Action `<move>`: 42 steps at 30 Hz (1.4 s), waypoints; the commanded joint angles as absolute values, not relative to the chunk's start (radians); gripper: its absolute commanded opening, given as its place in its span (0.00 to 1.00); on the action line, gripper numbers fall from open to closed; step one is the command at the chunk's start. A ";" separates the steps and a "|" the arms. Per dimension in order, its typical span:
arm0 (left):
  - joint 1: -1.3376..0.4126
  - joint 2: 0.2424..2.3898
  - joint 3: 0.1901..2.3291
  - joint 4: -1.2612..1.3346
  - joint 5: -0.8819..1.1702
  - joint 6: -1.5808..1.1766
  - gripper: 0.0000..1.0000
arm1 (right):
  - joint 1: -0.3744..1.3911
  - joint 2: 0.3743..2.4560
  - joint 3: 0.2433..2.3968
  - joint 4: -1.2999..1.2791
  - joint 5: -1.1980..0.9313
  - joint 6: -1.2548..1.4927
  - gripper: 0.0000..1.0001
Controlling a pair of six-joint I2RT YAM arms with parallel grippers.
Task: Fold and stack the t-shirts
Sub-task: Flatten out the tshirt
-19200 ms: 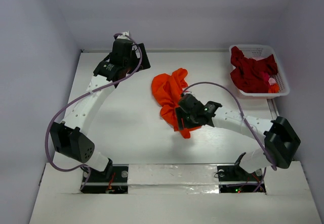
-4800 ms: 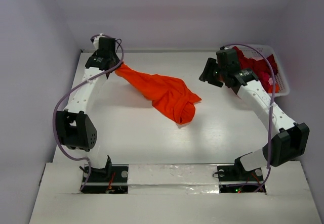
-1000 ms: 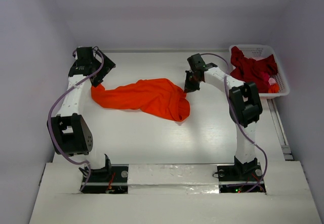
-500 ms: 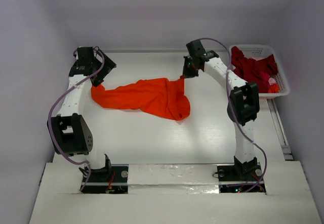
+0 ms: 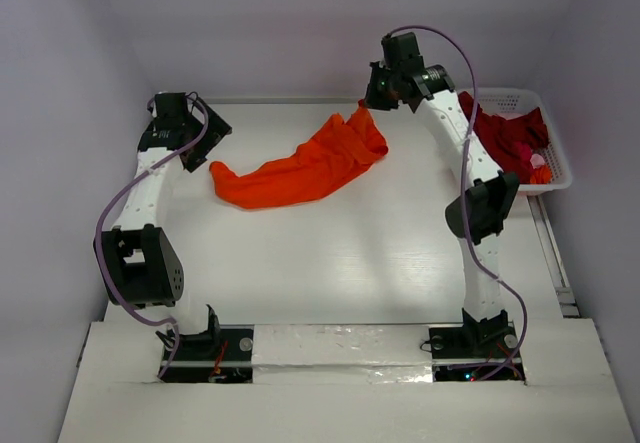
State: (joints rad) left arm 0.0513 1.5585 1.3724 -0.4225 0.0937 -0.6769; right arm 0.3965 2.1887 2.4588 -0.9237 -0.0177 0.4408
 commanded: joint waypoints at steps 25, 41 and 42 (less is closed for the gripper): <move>-0.101 1.531 1.335 -0.383 0.025 -0.692 0.99 | 0.390 1.778 2.525 -0.787 -0.442 0.419 0.00; -0.132 1.503 1.321 -0.399 0.009 -0.698 0.99 | 0.399 1.712 2.532 -0.755 -0.535 0.396 0.00; -0.141 1.503 1.321 -0.399 0.009 -0.698 0.99 | 0.399 1.713 2.539 -0.756 -0.532 0.396 0.00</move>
State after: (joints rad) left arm -0.1310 1.5524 1.3342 -0.4015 0.0223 -0.6930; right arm 0.3939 1.7248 2.5027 -0.7982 -0.5262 0.4118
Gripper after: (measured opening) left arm 0.990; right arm 0.012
